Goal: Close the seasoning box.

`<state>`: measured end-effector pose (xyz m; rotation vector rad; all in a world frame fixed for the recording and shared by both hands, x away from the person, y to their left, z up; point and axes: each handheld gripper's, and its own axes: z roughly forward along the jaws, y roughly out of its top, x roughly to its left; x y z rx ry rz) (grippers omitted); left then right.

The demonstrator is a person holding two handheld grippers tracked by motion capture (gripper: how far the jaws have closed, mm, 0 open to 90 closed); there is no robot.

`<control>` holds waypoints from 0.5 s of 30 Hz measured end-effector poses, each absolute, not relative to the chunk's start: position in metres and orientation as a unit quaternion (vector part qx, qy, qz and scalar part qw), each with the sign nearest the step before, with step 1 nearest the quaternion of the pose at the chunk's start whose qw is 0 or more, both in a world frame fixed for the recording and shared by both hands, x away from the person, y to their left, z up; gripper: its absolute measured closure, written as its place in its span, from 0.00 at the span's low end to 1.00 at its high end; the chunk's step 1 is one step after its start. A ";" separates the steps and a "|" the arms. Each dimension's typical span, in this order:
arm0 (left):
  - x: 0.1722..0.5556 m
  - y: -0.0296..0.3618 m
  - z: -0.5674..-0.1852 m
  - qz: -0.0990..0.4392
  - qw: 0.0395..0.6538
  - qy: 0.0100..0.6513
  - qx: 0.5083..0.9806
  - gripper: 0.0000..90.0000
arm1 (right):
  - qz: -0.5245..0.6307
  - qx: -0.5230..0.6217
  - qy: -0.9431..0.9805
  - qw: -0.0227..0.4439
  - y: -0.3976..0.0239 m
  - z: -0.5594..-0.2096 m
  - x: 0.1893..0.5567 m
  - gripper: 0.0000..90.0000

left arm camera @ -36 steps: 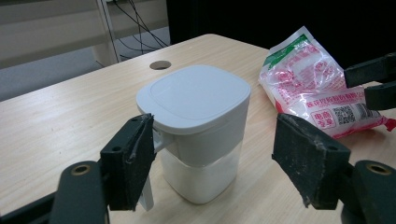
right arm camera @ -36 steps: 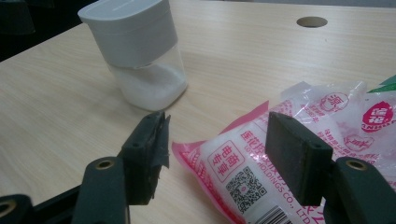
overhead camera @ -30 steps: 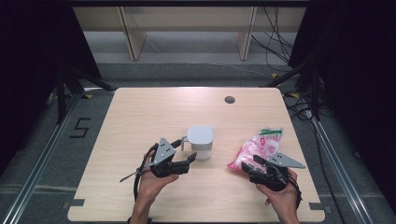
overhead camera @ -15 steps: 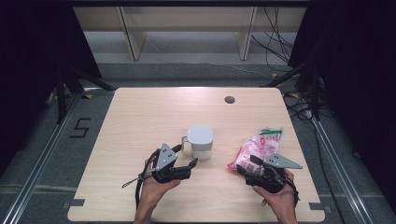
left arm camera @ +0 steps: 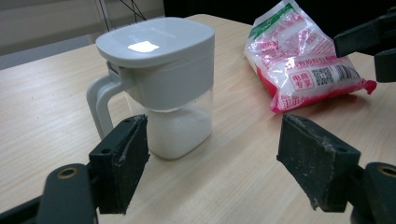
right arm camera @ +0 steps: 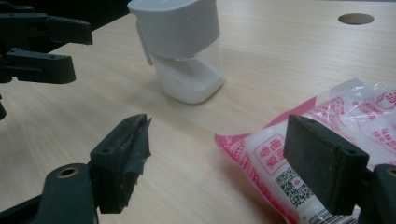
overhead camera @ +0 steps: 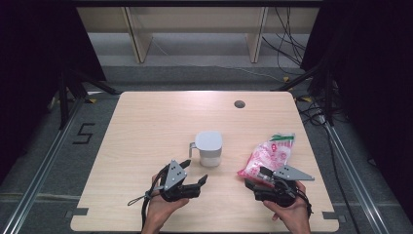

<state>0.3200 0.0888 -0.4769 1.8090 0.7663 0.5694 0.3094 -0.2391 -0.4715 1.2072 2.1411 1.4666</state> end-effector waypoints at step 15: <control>0.302 0.086 -0.492 0.231 0.521 0.322 0.756 0.27 | 0.489 0.392 0.768 0.133 -0.243 -0.478 0.294 0.24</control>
